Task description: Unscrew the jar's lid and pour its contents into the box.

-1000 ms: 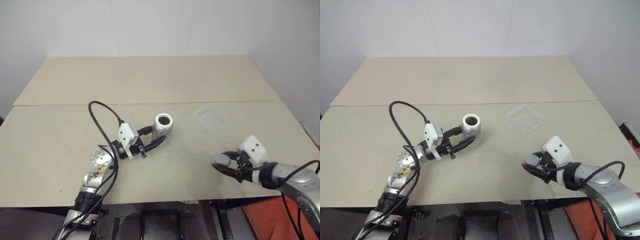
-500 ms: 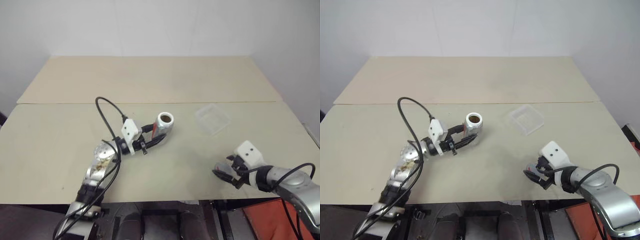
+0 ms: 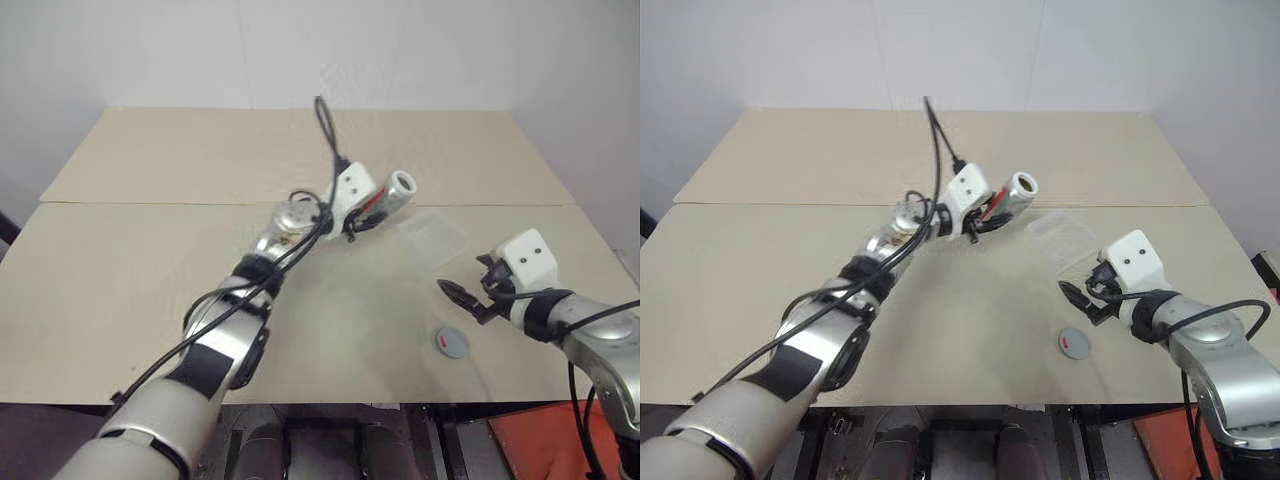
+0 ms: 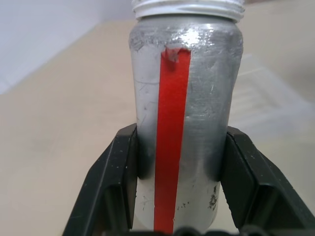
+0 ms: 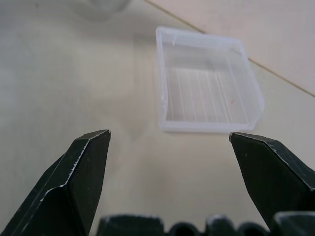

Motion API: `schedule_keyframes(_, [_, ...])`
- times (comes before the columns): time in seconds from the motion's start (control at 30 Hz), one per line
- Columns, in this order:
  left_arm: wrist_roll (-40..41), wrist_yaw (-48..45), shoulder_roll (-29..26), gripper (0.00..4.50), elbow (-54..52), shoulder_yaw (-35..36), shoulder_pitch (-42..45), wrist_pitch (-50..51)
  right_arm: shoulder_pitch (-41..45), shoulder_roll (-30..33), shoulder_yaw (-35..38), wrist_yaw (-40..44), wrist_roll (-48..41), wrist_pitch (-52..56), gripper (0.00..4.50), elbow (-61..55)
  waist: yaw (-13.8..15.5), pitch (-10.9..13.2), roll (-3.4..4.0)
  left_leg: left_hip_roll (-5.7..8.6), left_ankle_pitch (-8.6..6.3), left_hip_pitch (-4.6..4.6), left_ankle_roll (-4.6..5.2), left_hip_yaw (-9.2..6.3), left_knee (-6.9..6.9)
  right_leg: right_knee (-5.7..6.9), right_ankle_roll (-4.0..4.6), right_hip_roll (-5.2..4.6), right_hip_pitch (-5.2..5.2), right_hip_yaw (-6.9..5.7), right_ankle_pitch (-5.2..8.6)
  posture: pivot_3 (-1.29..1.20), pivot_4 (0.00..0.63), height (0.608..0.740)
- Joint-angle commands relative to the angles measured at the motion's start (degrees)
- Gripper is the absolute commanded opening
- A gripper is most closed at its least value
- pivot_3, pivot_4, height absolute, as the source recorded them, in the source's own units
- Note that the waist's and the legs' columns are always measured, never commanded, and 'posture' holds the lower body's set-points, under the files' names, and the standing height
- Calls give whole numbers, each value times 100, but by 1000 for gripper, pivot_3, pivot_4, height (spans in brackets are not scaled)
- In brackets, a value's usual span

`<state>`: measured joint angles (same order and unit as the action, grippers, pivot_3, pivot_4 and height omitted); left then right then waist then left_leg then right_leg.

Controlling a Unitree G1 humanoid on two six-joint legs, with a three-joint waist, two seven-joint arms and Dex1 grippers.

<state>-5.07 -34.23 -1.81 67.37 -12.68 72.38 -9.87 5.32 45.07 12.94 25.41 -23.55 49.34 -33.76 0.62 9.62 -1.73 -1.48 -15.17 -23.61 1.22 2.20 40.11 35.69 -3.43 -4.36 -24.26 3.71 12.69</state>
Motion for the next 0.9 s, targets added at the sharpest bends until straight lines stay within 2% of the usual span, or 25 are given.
schedule_keyframes(0.03, [-711,890,180,2017,533,-348,587,-318,-108,-57,309,-173,72,63,4479,-345,3,0,0,1,-1,-2,1,-1,-1,-1,-2,-1,0,0,1,0,150,740])
schedule_keyframes(0.2, [-2061,2182,359,2017,955,-1289,1149,-499,-242,-184,390,-343,111,103,4479,-566,4,1,-2,6,-1,-6,2,-1,-7,-5,-4,-4,-5,0,2,0,150,740])
schedule_keyframes(0.27, [-2807,2807,404,2017,1052,-1908,1369,-589,-307,-223,429,-393,109,128,4479,-693,10,1,-2,7,-1,-9,1,-1,-8,-5,-5,-4,-7,0,3,0,150,740])
schedule_keyframes(0.4, [-3643,3490,543,2017,1169,-2575,1632,-700,-485,-323,555,-481,70,243,4479,-948,20,1,-2,11,-1,-15,1,-2,-9,-8,-8,-7,-10,0,4,0,150,740])
schedule_keyframes(0.6, [-5370,4556,650,2017,1321,-4148,1964,-597,-677,-571,725,-691,17,476,4479,-1315,16,2,-4,14,-1,-17,1,-2,-11,-12,-10,-8,-10,0,5,0,150,740])
schedule_keyframes(0.77, [-6010,4926,749,2017,1382,-4693,2061,-552,-781,-745,706,-863,87,601,4479,-1471,12,2,-4,13,-1,-17,1,-1,-14,-8,-11,-8,-15,1,6,0,150,740])
schedule_keyframes(0.9, [-6105,4808,743,2017,1408,-4703,2062,-508,-783,-862,794,-939,28,666,4479,-1601,11,2,-3,13,-1,-17,1,0,-14,-5,-11,-9,-17,2,6,0,150,740])
